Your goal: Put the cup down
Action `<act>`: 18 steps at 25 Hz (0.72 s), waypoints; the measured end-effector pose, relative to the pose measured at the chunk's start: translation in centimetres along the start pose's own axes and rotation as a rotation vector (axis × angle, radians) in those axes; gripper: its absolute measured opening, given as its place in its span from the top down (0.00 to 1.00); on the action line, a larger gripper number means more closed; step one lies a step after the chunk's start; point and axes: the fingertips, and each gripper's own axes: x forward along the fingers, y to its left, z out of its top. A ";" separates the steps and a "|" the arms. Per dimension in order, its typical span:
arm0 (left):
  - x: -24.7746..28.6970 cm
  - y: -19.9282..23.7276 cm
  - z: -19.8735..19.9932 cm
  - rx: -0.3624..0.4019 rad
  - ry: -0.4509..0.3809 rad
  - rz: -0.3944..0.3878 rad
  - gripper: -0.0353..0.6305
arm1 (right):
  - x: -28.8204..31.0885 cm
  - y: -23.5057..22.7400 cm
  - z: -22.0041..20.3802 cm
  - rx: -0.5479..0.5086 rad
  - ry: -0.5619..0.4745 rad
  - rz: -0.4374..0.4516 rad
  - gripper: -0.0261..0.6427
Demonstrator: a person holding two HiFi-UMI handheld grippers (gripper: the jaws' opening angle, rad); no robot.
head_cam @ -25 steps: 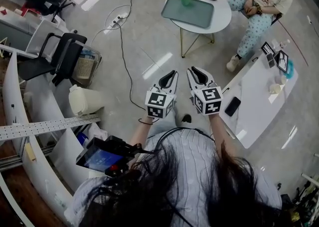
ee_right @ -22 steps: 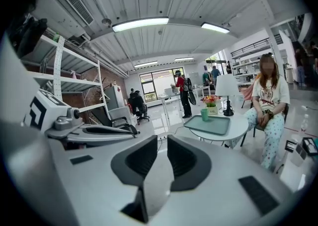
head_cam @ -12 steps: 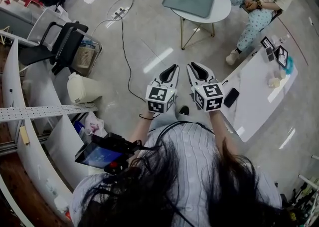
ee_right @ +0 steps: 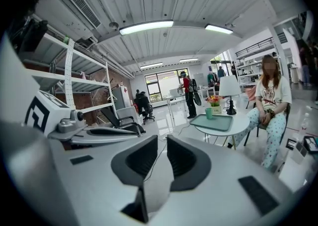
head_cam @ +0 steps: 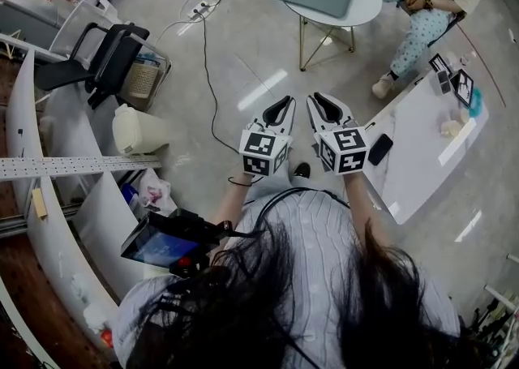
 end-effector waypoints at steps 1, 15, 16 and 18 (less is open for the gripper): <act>-0.1 0.0 0.0 0.001 -0.001 0.000 0.91 | 0.0 0.1 -0.1 0.000 0.000 0.000 0.85; -0.7 0.6 0.1 0.007 -0.008 0.000 0.91 | 0.4 0.7 0.4 -0.010 -0.011 -0.003 0.85; -0.7 0.7 0.1 0.007 -0.009 0.000 0.91 | 0.5 0.7 0.4 -0.011 -0.011 -0.003 0.85; -0.7 0.8 0.0 0.006 -0.010 0.002 0.91 | 0.6 0.8 0.3 -0.012 -0.008 -0.001 0.85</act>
